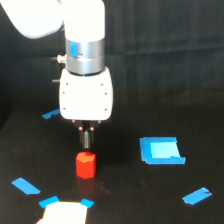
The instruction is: Pick up the red object from the table
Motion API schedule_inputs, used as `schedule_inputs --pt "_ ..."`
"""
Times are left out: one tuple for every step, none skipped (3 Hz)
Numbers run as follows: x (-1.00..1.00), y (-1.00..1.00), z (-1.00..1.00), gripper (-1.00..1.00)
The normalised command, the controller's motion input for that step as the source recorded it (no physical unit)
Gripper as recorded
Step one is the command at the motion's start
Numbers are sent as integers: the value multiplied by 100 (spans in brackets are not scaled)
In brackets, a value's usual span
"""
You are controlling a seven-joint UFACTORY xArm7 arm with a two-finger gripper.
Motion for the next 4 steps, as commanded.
schedule_inputs --pt "95 -100 53 -100" --pt "63 69 100 -63" --pt "72 100 100 -31" --pt "100 -47 100 100"
